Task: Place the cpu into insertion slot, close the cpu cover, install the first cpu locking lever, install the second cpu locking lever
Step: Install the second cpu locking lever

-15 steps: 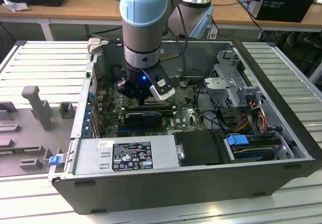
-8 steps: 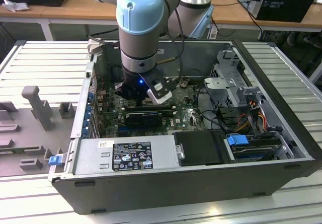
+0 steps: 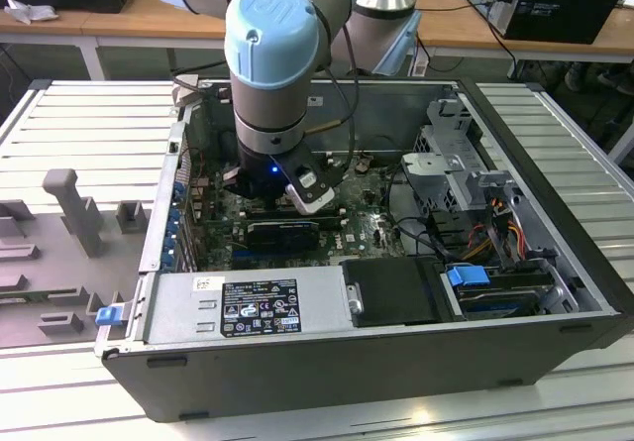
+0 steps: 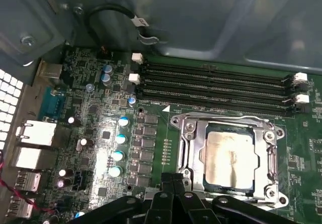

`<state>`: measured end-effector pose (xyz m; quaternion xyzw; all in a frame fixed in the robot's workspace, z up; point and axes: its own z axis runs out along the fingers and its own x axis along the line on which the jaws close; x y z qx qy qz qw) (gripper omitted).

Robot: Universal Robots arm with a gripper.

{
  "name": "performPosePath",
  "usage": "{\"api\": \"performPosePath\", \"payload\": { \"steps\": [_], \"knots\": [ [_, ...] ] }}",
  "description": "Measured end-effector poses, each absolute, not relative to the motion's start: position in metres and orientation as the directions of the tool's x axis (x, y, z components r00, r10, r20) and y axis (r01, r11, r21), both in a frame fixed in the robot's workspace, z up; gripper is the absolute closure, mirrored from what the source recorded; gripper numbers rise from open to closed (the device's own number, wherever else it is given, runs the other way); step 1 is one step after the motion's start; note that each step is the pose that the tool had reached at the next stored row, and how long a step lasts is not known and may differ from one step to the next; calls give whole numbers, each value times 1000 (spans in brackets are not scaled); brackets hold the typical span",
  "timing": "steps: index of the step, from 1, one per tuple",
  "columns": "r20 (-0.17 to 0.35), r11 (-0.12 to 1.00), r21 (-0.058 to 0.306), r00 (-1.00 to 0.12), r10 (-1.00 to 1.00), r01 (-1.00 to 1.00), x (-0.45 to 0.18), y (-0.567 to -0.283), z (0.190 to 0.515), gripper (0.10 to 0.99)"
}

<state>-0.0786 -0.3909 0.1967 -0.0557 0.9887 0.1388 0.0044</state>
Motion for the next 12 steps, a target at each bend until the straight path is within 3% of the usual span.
{"api": "performPosePath", "payload": {
  "steps": [12],
  "knots": [
    [-24, 956, 273, -994, -109, -111, -79, -391, 234, 980]
  ]
}}
